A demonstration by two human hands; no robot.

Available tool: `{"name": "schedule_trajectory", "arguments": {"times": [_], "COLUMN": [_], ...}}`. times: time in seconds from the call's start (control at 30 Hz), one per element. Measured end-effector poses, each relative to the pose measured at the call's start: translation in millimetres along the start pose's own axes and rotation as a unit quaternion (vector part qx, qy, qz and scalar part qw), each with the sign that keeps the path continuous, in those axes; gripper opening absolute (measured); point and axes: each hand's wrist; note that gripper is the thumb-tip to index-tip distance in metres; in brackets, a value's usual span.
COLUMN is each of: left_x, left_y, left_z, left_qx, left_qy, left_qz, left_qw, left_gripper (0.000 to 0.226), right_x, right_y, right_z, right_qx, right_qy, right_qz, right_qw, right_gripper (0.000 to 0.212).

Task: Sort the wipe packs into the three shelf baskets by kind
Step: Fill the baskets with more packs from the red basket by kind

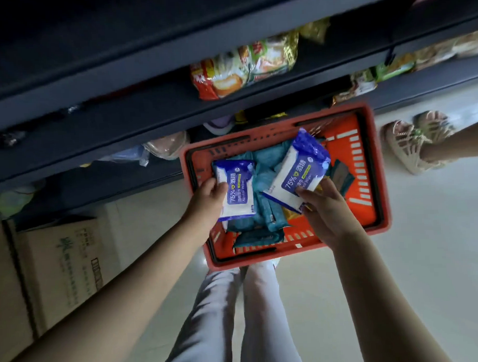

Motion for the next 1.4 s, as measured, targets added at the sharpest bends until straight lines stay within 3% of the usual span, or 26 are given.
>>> {"name": "schedule_trajectory", "arguments": {"times": [0.2, 0.3, 0.4, 0.53, 0.8, 1.07, 1.3, 1.4], "left_x": [-150.3, -207.8, -254.6, -294.9, -328.2, -334.0, -312.1, -290.9], "left_y": [114.2, 143.4, 161.7, 183.1, 210.9, 225.8, 267.1, 292.6], "left_z": [-44.2, -63.9, -90.4, -137.1, -250.3, -365.6, -396.3, -391.0], "left_qx": [-0.168, -0.172, -0.155, -0.145, -0.118, -0.125, -0.140, -0.123], "left_qy": [-0.036, -0.026, -0.019, 0.004, 0.061, 0.039, 0.037, 0.047], "left_qz": [0.037, 0.078, 0.130, 0.192, 0.268, 0.331, 0.353, 0.355], "left_qw": [0.984, 0.982, 0.979, 0.971, 0.954, 0.935, 0.924, 0.925], "left_gripper": [0.015, 0.023, 0.020, 0.024, 0.029, 0.032, 0.030, 0.030], "right_x": [-123.8, -168.5, -207.5, -243.8, -278.5, -292.0, -279.1, -260.4], "right_y": [-105.0, -139.6, -168.7, -201.9, -212.3, -187.4, -206.9, -226.9], "right_z": [75.4, 106.3, 138.4, 188.8, 303.6, 405.7, 429.0, 430.0], "right_qx": [0.032, 0.020, -0.023, -0.041, -0.034, 0.021, 0.107, 0.137], "right_qy": [-0.048, -0.035, -0.044, -0.063, -0.077, -0.082, -0.056, -0.040], "right_qz": [-0.099, -0.133, -0.173, -0.221, -0.247, -0.237, -0.241, -0.244], "right_qw": [0.993, 0.990, 0.984, 0.972, 0.965, 0.968, 0.963, 0.959], "right_gripper": [0.024, 0.022, 0.007, 0.019, 0.021, 0.019, 0.038, 0.037]}}
Point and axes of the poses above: each hand's wrist, its own x-axis towards the middle knuckle, its own z-axis out of the palm, y = z × x, and after that the axes turned 3 degrees about -y, right-handed
